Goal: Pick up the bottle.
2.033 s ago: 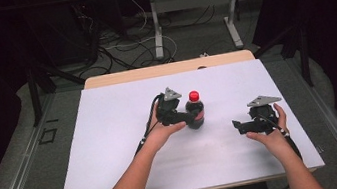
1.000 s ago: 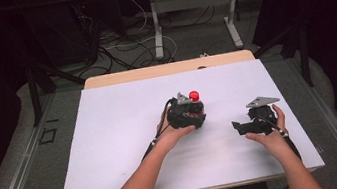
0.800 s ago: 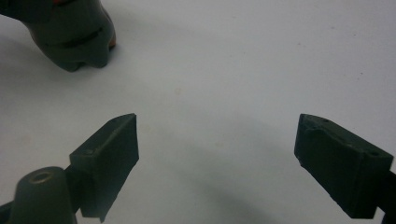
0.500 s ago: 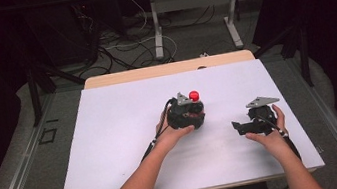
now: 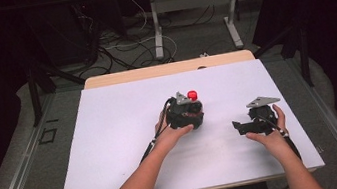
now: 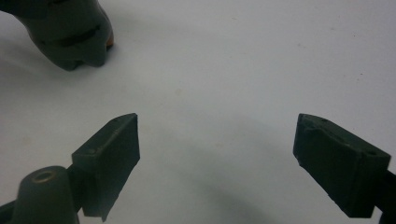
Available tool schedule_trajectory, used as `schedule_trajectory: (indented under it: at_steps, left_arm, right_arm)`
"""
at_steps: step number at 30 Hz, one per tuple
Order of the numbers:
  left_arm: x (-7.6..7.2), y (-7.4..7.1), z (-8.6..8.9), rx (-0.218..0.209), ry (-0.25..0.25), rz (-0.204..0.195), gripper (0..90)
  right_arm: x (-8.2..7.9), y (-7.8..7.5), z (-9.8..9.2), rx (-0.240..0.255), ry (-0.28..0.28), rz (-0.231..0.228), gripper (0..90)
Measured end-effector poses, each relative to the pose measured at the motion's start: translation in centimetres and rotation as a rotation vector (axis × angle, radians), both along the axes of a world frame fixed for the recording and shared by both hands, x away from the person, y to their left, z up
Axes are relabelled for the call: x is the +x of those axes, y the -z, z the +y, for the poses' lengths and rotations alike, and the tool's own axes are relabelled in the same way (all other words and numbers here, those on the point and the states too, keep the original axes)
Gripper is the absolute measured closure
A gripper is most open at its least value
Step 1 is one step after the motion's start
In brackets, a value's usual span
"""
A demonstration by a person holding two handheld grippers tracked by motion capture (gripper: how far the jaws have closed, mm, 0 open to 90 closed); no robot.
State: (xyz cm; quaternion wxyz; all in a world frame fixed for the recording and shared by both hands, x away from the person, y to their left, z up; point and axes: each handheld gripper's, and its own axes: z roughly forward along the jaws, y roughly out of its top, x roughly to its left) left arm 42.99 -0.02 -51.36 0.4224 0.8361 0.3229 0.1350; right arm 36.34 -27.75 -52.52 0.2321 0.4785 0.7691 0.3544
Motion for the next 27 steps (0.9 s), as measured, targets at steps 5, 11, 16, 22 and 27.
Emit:
schedule_trajectory:
  at_steps: [5, 11, 16, 22, 27]
  left_arm:
    - [0.0, -0.5, 0.6, 0.012, -0.02, 0.01, 29.5]
    - [-0.2, -0.6, 0.5, 0.025, -0.021, 0.006, 29.8]
    - [-0.5, -0.9, 0.7, 0.033, -0.017, 0.015, 29.9]
    - [-1.2, -1.8, 1.4, 0.025, -0.006, 0.009, 29.9]
    - [-2.0, -2.7, 2.4, 0.012, 0.012, 0.016, 29.9]
  right_arm:
    - [0.0, 0.1, 0.1, -0.004, -0.006, -0.001, 14.2]
    - [0.1, 0.2, 0.1, -0.008, -0.008, 0.0, 14.2]
    - [0.1, 0.2, 0.0, -0.001, -0.002, 0.001, 14.4]
    - [0.0, 0.2, 0.2, -0.002, -0.01, -0.006, 14.6]
    - [-0.1, 0.0, 0.5, 0.001, -0.022, -0.015, 14.9]
